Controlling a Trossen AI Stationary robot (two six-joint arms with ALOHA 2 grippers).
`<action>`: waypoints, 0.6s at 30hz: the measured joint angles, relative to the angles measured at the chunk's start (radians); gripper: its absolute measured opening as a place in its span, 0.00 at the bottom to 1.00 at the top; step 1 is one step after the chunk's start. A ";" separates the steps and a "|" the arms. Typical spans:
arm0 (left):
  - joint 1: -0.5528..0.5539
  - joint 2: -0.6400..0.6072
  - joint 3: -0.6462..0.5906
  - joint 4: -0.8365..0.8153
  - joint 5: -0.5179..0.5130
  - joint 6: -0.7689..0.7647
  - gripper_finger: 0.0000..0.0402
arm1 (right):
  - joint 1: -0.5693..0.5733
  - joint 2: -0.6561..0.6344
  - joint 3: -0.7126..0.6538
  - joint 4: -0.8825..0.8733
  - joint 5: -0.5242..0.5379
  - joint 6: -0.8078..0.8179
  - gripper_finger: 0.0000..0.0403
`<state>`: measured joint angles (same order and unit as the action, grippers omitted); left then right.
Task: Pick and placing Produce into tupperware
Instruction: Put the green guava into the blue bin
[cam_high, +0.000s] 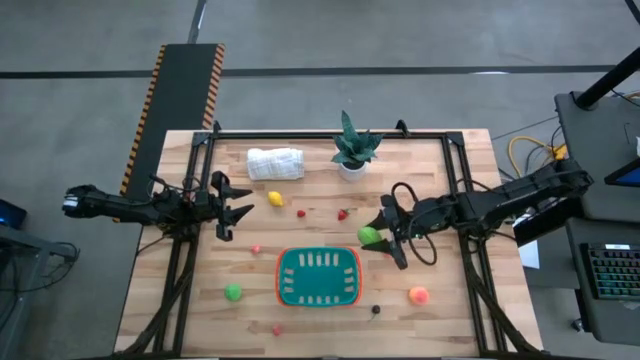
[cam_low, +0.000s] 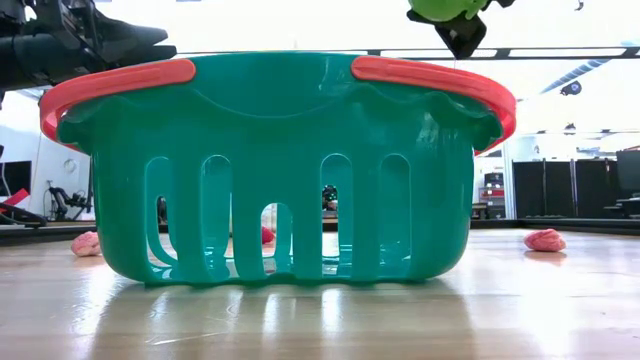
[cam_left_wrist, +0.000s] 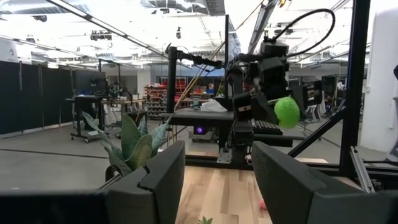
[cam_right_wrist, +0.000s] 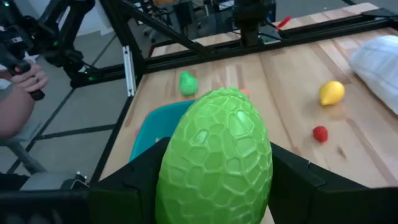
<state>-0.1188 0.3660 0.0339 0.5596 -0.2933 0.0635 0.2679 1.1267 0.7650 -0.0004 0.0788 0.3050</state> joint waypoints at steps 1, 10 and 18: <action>0.000 0.000 0.000 -0.001 0.000 0.000 0.43 | 0.001 0.008 0.000 0.004 0.000 0.000 0.50; 0.000 0.001 0.000 -0.001 0.000 0.000 0.43 | 0.003 0.086 0.000 0.077 0.000 0.005 0.50; 0.000 0.001 0.000 -0.001 0.000 0.000 0.43 | 0.026 0.147 0.000 0.148 0.000 0.014 0.50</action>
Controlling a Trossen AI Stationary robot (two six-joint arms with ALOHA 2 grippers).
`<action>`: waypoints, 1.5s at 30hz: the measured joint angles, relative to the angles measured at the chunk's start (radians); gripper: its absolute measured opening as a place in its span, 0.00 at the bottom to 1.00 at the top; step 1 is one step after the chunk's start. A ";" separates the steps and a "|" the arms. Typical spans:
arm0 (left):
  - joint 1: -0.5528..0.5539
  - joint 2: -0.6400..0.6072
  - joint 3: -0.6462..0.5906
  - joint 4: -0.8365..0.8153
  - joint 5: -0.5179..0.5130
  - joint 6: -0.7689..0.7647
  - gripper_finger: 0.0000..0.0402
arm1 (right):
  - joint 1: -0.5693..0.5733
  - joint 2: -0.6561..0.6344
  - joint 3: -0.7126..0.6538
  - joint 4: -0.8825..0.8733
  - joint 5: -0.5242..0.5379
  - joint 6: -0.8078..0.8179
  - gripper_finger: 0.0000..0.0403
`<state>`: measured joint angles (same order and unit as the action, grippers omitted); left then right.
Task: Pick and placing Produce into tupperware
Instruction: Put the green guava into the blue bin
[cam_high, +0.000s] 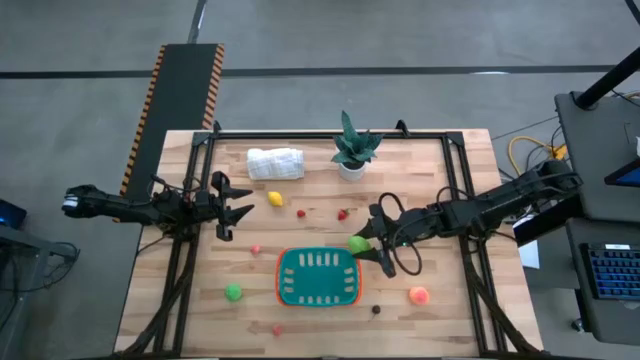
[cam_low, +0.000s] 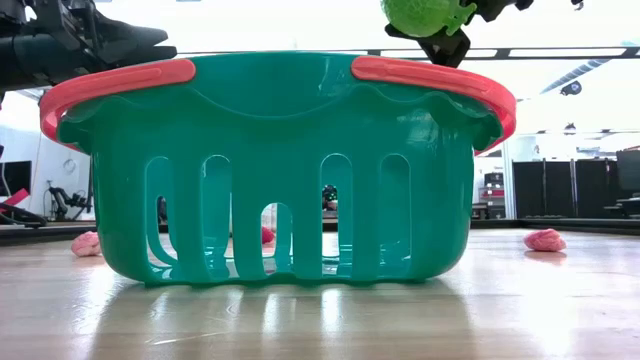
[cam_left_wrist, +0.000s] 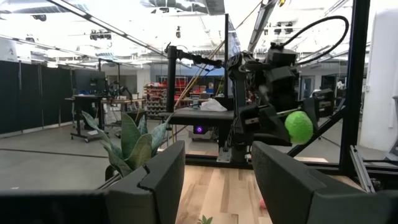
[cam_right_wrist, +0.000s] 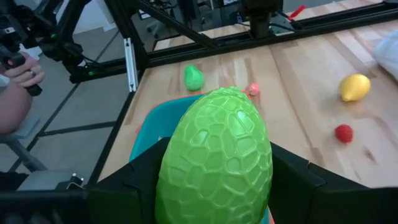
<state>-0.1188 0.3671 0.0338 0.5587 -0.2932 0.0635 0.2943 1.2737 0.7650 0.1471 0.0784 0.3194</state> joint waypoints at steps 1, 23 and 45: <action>0.000 0.000 0.000 -0.001 0.000 0.000 0.43 | 0.004 0.009 0.000 0.017 0.000 0.001 0.50; 0.000 -0.001 0.000 -0.001 0.000 0.000 0.43 | 0.031 0.181 0.000 0.256 0.023 0.073 0.50; 0.000 0.008 -0.001 0.000 -0.005 0.000 0.43 | 0.031 0.325 0.312 -0.023 0.095 0.040 0.50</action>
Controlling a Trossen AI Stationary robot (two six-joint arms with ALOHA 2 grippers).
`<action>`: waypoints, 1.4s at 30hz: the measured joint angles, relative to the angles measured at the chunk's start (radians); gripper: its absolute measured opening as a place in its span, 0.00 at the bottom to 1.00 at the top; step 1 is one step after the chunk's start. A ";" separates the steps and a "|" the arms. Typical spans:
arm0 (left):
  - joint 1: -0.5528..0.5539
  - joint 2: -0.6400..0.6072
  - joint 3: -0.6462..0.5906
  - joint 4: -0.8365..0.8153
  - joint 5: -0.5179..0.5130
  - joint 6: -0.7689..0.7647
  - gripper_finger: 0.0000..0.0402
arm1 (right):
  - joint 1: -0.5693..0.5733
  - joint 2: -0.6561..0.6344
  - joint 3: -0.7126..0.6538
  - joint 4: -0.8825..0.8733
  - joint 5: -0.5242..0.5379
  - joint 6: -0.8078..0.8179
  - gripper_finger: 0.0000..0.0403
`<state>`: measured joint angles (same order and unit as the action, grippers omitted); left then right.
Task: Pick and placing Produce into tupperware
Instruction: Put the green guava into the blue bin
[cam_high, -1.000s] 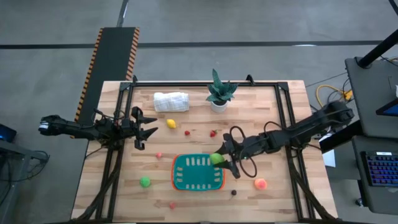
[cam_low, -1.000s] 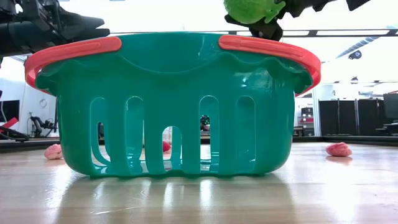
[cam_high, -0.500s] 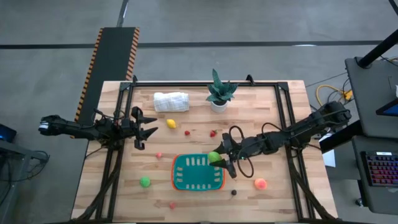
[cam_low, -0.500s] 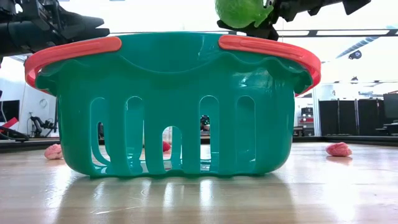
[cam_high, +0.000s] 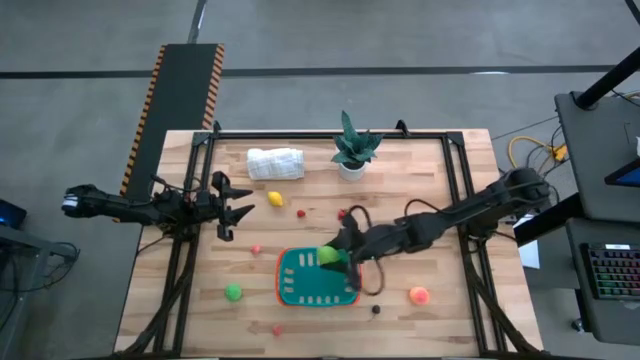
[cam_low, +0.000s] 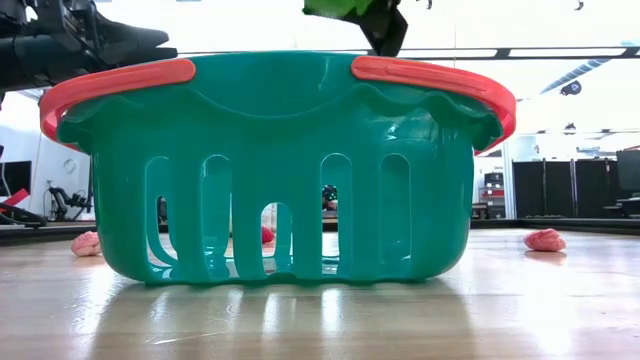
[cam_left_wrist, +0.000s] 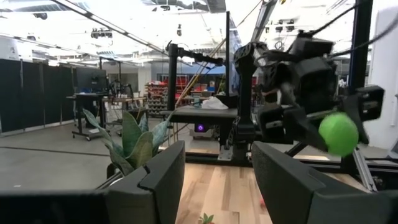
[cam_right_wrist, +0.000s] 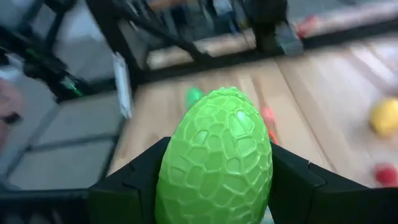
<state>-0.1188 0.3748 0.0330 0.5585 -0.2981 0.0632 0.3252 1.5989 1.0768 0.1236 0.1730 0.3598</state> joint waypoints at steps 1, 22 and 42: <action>0.000 0.002 0.000 0.000 0.000 0.000 0.43 | 0.000 0.018 0.043 -0.058 0.010 0.017 0.50; 0.000 0.010 -0.001 -0.001 -0.002 0.000 0.43 | 0.000 0.151 0.295 -0.545 0.036 0.099 0.50; 0.000 0.013 -0.001 0.000 -0.002 0.000 0.43 | 0.000 0.270 0.293 -0.586 0.029 0.165 0.50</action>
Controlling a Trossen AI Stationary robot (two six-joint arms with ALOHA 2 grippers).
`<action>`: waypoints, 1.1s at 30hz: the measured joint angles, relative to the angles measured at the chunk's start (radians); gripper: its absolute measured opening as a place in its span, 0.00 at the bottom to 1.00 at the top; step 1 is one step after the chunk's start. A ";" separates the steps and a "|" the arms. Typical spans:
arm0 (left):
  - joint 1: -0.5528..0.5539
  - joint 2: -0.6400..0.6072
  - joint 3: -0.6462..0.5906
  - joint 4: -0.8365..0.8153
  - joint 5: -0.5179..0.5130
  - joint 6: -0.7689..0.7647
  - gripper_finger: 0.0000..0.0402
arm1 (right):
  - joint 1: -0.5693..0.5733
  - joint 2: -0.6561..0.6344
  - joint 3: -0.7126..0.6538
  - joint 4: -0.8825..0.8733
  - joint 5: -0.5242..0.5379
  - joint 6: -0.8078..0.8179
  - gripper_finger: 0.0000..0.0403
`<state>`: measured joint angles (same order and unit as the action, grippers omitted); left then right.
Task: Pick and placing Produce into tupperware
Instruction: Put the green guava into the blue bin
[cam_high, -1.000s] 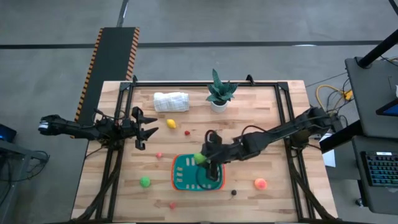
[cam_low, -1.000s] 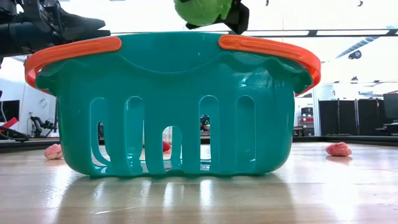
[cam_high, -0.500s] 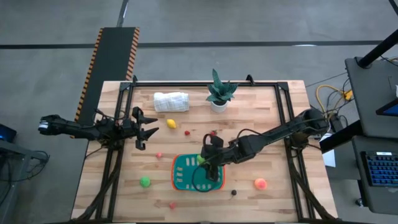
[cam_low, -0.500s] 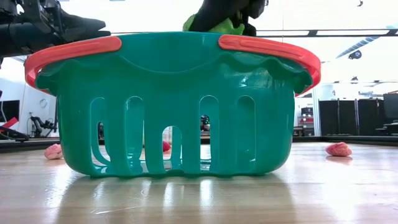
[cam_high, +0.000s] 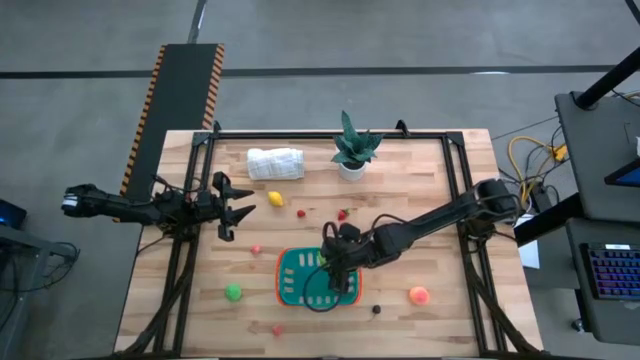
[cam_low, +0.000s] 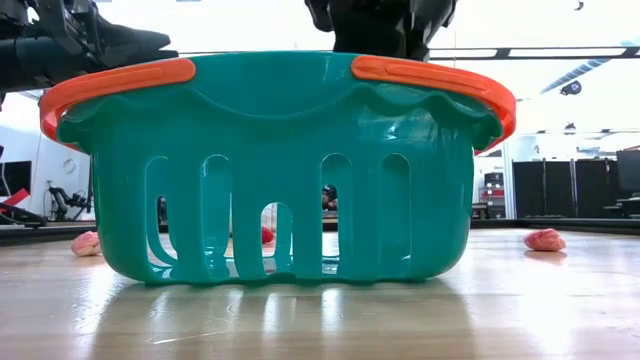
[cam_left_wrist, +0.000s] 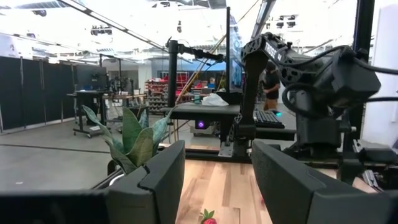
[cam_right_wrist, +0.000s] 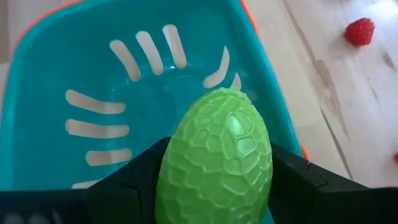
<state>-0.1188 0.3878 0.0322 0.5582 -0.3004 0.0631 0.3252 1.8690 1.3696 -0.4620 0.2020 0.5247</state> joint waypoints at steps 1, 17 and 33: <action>0.000 0.000 0.000 0.000 0.000 0.000 0.43 | 0.000 0.005 0.000 -0.001 0.000 0.000 0.50; 0.000 0.011 0.000 0.000 0.000 0.000 0.43 | 0.046 0.014 0.000 0.004 -0.001 -0.001 0.50; 0.000 0.011 0.000 0.000 0.000 0.000 0.43 | 0.043 0.015 -0.003 0.035 0.009 -0.003 0.50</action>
<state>-0.1189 0.3988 0.0322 0.5587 -0.3004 0.0631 0.3683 1.8835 1.3671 -0.4274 0.2108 0.5220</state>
